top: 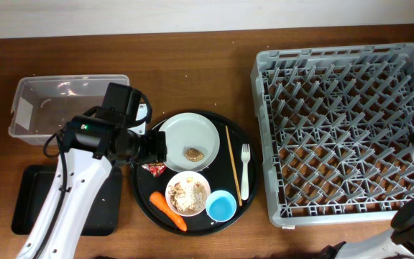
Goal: Sort waste into correct bins and load items into the dishwasher rack
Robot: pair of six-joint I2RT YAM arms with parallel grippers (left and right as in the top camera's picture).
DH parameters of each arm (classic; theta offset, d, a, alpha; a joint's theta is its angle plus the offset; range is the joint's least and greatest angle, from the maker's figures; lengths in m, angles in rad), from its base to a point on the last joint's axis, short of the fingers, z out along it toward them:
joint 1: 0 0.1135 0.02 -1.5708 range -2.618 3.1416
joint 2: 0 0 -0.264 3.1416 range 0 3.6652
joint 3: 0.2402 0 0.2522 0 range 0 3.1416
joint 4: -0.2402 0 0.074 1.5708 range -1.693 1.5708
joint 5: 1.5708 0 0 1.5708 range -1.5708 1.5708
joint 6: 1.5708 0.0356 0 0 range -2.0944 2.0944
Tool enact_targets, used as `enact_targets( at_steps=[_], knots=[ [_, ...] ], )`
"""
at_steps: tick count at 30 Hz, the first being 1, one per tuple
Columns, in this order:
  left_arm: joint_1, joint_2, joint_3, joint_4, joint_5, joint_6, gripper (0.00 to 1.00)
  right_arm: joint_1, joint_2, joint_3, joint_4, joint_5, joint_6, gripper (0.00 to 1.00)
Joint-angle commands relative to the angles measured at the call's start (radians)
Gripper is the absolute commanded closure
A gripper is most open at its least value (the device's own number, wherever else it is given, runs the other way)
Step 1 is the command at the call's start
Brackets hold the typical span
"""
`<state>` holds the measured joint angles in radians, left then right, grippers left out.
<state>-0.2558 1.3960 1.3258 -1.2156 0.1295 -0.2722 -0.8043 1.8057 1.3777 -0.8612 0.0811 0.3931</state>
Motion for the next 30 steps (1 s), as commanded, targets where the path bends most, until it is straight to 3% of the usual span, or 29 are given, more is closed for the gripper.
enact_targets(
  at_steps=[1,7,11,21,30],
  knots=[
    [-0.004,-0.003,0.001,-0.002,-0.006,0.012,0.23,-0.001,0.002,-0.01,0.012,0.023,0.009,0.19],
    [-0.004,-0.003,0.001,-0.002,-0.006,0.012,0.23,-0.001,0.002,-0.01,0.009,0.0,0.009,0.41],
    [-0.004,-0.003,0.001,-0.002,-0.007,0.013,0.23,-0.002,-0.007,0.006,-0.025,-0.043,0.008,0.48],
    [-0.004,-0.003,0.001,-0.002,-0.007,0.013,0.23,-0.002,-0.018,0.233,-0.205,-0.079,0.009,0.48],
    [-0.004,-0.003,0.001,-0.004,-0.007,0.013,0.23,-0.002,-0.017,0.24,-0.285,-0.136,0.01,0.48]
  ],
)
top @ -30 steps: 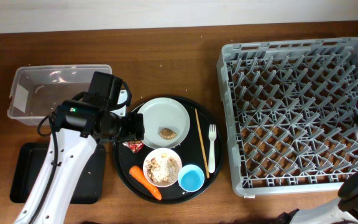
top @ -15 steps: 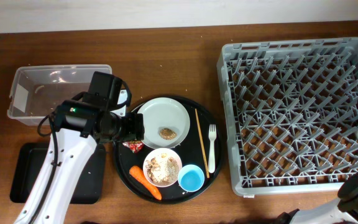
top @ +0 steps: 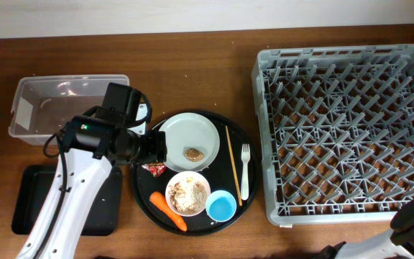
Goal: Sort waste into correct bins and load items into the dishwasher rack
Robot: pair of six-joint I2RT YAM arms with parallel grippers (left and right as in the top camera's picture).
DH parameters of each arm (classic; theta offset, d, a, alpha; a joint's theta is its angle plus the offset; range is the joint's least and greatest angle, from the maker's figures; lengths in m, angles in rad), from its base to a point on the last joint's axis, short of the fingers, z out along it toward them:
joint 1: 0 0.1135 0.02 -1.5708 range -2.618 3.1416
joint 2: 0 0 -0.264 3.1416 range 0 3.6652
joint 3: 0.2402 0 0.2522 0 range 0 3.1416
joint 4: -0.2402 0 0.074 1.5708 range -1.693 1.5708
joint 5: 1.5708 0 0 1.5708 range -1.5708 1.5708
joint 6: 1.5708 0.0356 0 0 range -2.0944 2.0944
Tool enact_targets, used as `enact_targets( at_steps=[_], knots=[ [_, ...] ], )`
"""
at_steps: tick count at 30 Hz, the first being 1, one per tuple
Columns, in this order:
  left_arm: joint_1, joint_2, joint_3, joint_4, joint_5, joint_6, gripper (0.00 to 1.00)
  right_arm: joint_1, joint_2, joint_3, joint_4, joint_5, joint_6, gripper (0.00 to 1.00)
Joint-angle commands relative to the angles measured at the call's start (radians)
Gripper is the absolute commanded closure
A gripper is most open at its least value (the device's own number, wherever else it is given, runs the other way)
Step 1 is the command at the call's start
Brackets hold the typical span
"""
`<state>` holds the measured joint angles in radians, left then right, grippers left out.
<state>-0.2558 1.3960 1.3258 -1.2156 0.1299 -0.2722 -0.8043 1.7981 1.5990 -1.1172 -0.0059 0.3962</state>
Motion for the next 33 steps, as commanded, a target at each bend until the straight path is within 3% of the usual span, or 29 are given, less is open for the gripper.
enact_targets(
  at_steps=[1,12,33],
  knots=[
    [-0.004,-0.003,0.001,-0.005,-0.007,0.013,0.23,-0.002,-0.01,0.019,-0.037,-0.062,0.011,0.48],
    [-0.004,-0.003,0.001,-0.024,-0.008,0.013,0.23,-0.069,0.015,0.019,-0.043,-0.249,0.081,0.48],
    [-0.004,-0.003,0.001,-0.029,-0.008,0.013,0.23,-0.073,-0.006,0.14,-0.241,-0.309,0.022,0.48]
  ],
)
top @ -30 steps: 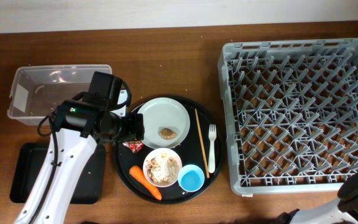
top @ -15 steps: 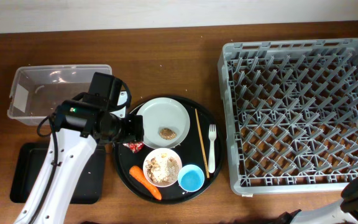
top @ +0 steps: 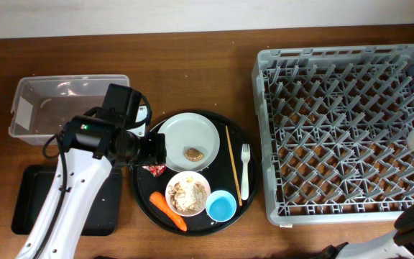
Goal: Sort waste into correct bins and load items into the dishwasher rack
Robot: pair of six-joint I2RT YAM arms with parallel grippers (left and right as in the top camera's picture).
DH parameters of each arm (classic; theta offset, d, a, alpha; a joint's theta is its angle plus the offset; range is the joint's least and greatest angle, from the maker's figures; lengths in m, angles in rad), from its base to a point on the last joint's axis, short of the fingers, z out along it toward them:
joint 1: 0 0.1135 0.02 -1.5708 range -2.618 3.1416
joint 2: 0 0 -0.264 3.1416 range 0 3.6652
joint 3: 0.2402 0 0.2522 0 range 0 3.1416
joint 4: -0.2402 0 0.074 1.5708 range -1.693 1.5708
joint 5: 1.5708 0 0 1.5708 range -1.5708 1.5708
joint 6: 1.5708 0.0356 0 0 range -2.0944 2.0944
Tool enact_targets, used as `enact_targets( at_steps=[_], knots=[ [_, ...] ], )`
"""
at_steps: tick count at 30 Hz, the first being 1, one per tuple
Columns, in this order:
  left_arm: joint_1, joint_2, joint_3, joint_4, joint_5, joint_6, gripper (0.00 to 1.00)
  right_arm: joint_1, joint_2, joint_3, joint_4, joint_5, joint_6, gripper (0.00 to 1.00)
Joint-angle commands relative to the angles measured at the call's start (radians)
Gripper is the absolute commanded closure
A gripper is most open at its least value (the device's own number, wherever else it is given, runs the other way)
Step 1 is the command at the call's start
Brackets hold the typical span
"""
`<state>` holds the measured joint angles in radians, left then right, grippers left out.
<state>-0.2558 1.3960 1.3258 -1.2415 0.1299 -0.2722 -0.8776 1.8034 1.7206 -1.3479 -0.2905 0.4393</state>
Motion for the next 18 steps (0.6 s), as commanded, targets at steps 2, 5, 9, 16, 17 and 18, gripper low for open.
enact_targets(
  at_steps=[2,5,9,16,17,18],
  knots=[
    [-0.004,-0.003,0.001,-0.002,-0.007,0.013,0.23,0.0,-0.011,0.018,-0.013,-0.024,-0.023,0.47],
    [-0.004,-0.003,0.001,-0.003,-0.007,0.013,0.23,0.0,-0.003,0.006,-0.012,-0.021,-0.023,0.48],
    [-0.004,-0.003,0.001,-0.003,-0.007,0.012,0.23,0.001,0.026,-0.029,-0.002,-0.02,-0.023,0.48],
    [-0.004,-0.003,0.001,-0.008,-0.007,0.012,0.23,0.001,0.055,-0.057,0.018,-0.008,-0.023,0.47],
    [-0.004,-0.003,0.001,-0.007,-0.007,0.013,0.23,0.001,0.055,-0.058,0.021,-0.005,-0.023,0.45],
    [-0.004,-0.003,0.001,-0.007,-0.007,0.013,0.23,0.001,0.055,-0.058,0.025,-0.005,-0.023,0.39]
  ],
)
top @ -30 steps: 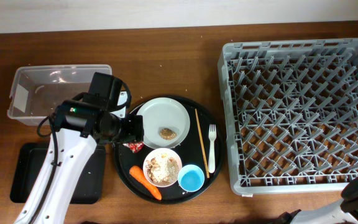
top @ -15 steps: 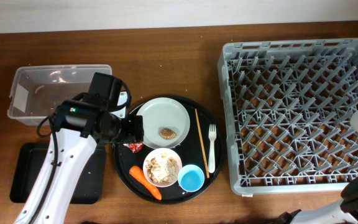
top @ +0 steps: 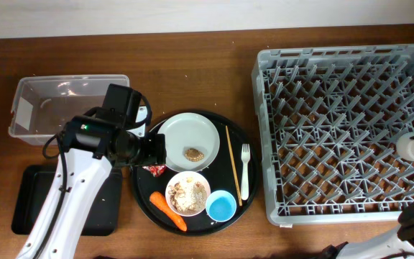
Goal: Sort waste into correct bins and load items into the dishwasher rack
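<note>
A round black tray holds a white plate with a food scrap, a bowl of leftovers, a blue cup, a carrot, a chopstick, a white fork and a red wrapper. My left gripper hangs over the tray's left edge, just above the wrapper. Its fingers are hidden under its body. The grey dishwasher rack stands on the right with nothing in it. A white end of my right arm pokes in over the rack's right edge.
A clear plastic bin stands at the back left. A black bin lies at the front left, partly under my left arm. Bare wooden table lies between the tray and the rack.
The white end of my right arm has come a little further left over the rack's right edge. My left arm and everything on the tray are unchanged.
My left gripper has stayed over the tray's left edge by the red wrapper throughout. My right arm showed dark at the rack's right edge, then only as a small white tip, which now reaches further in.
</note>
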Robot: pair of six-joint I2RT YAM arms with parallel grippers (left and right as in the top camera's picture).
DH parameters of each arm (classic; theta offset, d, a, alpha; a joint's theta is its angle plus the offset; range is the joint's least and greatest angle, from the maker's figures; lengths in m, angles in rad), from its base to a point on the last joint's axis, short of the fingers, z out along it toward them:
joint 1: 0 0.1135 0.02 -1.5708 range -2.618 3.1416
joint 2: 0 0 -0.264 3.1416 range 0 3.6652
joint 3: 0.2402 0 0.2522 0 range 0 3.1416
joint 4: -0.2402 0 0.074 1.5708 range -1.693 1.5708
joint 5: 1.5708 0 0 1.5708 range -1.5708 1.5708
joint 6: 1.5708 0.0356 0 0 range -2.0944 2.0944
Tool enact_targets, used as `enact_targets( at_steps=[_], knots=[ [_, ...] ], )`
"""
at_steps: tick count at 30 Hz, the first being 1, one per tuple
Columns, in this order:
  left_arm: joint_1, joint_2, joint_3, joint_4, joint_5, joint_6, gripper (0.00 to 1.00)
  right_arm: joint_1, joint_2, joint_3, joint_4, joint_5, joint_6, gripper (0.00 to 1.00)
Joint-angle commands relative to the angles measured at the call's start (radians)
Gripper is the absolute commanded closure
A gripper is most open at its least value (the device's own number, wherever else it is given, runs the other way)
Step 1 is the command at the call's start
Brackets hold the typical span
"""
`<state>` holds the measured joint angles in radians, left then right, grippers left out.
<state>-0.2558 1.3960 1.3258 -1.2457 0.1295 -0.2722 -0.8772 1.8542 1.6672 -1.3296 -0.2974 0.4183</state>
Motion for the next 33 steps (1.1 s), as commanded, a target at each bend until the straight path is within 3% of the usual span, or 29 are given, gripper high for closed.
enact_targets(
  at_steps=[1,3,10,15,19,24,26,27,29,33],
  knots=[
    [-0.004,-0.003,0.001,-0.003,-0.007,0.013,0.23,0.001,0.004,-0.005,0.024,0.001,-0.002,0.21],
    [-0.004,-0.003,0.001,-0.004,-0.007,0.013,0.23,0.001,0.004,-0.005,0.038,0.002,-0.003,0.0],
    [-0.004,-0.003,0.001,-0.005,-0.007,0.013,0.23,0.001,-0.001,-0.002,0.039,-0.014,-0.035,0.01],
    [-0.004,-0.003,0.001,-0.005,-0.007,0.013,0.23,0.004,-0.055,-0.002,-0.012,-0.041,-0.145,0.03],
    [-0.004,-0.003,0.001,-0.004,-0.007,0.012,0.22,0.071,-0.13,-0.002,-0.081,-0.069,-0.296,0.15],
    [-0.004,-0.003,0.001,-0.005,-0.007,0.013,0.22,0.27,-0.215,-0.002,-0.158,-0.057,-0.42,0.35],
    [-0.004,-0.003,0.001,-0.005,-0.007,0.012,0.22,0.358,-0.225,-0.002,-0.195,-0.056,-0.456,0.54],
    [-0.004,-0.003,0.001,-0.005,-0.006,0.012,0.22,0.409,-0.225,-0.004,-0.218,-0.053,-0.481,0.57],
    [-0.004,-0.003,0.001,-0.005,-0.007,0.013,0.22,0.5,-0.225,-0.027,-0.233,-0.024,-0.493,0.75],
    [-0.004,-0.003,0.001,-0.005,-0.007,0.012,0.22,0.696,-0.225,-0.145,-0.181,0.029,-0.492,0.83]
  ],
)
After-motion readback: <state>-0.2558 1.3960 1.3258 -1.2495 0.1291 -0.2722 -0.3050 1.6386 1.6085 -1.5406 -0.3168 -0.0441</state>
